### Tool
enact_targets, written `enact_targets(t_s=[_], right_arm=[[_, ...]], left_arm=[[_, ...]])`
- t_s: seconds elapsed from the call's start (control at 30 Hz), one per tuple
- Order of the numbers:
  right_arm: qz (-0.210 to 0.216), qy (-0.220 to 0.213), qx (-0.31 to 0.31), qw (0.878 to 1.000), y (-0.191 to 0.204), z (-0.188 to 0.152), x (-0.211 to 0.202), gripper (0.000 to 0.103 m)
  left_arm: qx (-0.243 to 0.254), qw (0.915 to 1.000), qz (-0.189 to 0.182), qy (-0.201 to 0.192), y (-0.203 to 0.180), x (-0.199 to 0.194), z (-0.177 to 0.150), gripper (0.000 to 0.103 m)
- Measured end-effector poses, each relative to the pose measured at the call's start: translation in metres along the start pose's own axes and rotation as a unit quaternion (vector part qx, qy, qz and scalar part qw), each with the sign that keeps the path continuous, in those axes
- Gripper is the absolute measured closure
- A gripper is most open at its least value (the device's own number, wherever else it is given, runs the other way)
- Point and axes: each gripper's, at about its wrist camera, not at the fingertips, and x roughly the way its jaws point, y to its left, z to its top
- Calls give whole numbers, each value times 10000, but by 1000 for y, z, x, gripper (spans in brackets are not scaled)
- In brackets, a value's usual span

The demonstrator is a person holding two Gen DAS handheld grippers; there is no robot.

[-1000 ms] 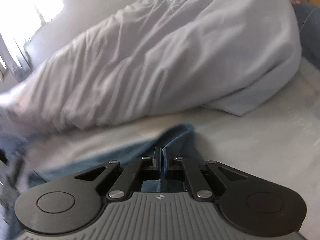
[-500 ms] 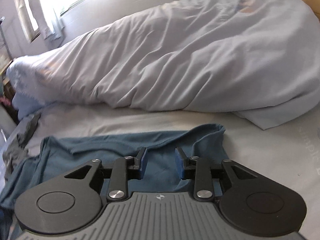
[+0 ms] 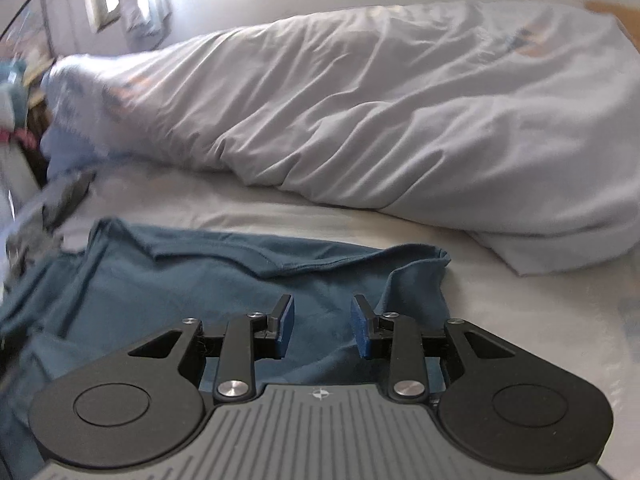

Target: Fold clothes

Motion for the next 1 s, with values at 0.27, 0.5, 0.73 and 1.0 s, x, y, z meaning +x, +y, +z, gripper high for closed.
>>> enact_targets(t_s=[0.27,0.5,0.73,1.0], right_arm=[[-519,175,244,9982,-9,6,7,65],[-939,416,533,9933,-9,0,41,65],[-1623,551,381,9845,-6,9,74,103],[-1936,171,1319,9720,-49,13,49,85]], left_arm=[[-178,9989,39,-430,13,-17,-1,103],[-143,9987,46,-487,7,-21,0,103],[-152,9989,9,-452,8,-19,2,103],[-162,9989,-9,-440,2,-14,4,103]])
